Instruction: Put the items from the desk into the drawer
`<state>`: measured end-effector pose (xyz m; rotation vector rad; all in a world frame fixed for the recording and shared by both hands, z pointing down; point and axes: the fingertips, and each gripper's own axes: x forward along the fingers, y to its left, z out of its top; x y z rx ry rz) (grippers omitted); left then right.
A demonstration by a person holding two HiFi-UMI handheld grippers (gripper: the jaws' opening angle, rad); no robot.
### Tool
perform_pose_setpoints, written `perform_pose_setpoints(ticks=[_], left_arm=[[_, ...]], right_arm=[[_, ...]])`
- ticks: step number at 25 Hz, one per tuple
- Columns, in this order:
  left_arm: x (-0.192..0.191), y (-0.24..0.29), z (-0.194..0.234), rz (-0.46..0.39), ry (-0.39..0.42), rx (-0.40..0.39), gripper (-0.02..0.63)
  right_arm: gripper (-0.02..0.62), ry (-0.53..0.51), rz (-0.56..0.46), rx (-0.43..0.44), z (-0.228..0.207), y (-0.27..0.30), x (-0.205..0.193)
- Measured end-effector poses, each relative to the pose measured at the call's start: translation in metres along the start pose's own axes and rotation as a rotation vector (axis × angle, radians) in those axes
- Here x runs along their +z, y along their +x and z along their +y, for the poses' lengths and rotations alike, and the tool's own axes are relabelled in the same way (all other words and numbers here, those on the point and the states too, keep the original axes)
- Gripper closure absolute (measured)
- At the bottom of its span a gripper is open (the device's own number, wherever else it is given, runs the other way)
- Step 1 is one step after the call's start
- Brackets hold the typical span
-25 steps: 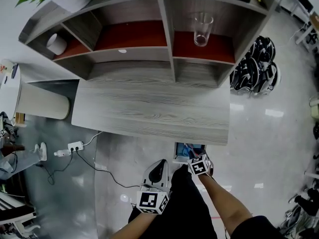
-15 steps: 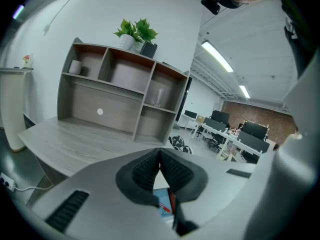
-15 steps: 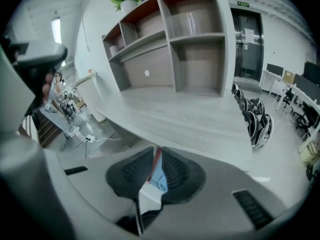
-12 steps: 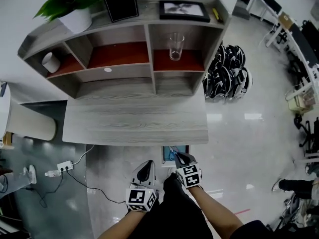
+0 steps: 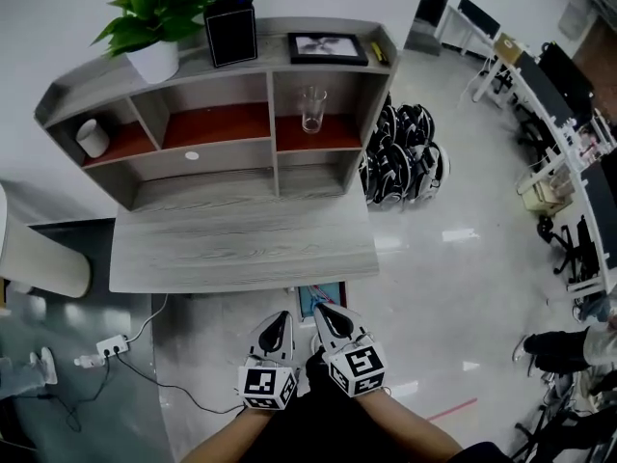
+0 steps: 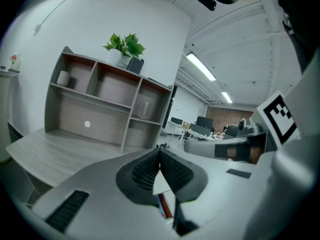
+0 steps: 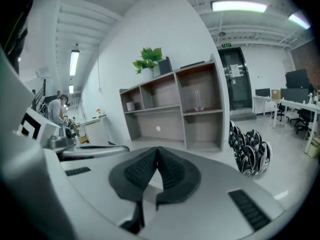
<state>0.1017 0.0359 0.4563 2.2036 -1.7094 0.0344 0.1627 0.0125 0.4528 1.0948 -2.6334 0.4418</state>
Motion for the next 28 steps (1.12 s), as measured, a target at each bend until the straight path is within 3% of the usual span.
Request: perform_pose_setpoints(ticks=[5,11,20,28], left_arm=[[0.019,-0.016,-0.013,-0.042,0.043,-0.056,0.594],[0.036,-0.042,-0.009,-0.092,0.085,-0.076,0.594],[0.045,-0.081,0.02,-0.142,0.097,-0.03,0.593],[0.044,-0.095,0.051,-0.147,0.073,0.003,0.594]], right_arm=[[0.577,-0.059,-0.131,-0.063,0.025,-0.023,0.039],[0.577,-0.08,-0.206,-0.092,0.055,-0.038,0.057],[0.577,-0.15,-0.2,-0.047,0.097,-0.038,0.051],[0.577,-0.123,-0.123,-0.085,0.093,-0.028,0.024]])
